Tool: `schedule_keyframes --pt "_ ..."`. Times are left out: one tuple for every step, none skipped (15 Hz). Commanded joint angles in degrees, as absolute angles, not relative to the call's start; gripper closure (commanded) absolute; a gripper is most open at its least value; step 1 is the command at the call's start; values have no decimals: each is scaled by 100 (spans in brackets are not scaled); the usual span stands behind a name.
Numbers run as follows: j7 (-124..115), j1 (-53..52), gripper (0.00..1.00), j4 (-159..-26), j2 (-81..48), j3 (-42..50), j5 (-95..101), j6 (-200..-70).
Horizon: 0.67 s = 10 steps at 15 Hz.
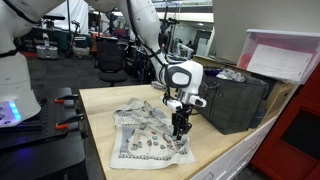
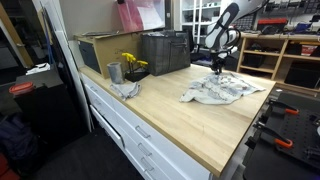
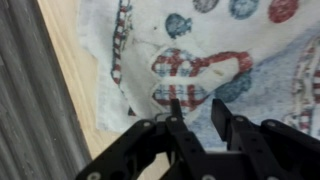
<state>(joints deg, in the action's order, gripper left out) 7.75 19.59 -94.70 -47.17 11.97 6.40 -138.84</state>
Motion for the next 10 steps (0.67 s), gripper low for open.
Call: schedule_keyframes --pt "1195 1929 29 -10669 -3441 770 407 -13807" --pt "1507 2042 22 -10802 -3243 474 173 -13740" --pt "1701 2060 16 -10893 -3127 294 -5 -13718" --pt "1948 2075 7 -10956 -3044 110 -212 -13653" --pt "2192 2080 1 -11011 -2999 -52 -407 -13589" --pt "2443 2086 0 -11072 -2980 -224 -634 -13570" --pt "2721 2090 0 -11087 -3000 -357 -806 -13513" --pt "2995 2092 0 -11088 -3060 -484 -958 -13462" --pt "3265 2092 0 -11090 -3110 -579 -1053 -13368" --pt "3525 2106 0 -11112 -3158 -673 -1151 -13279"
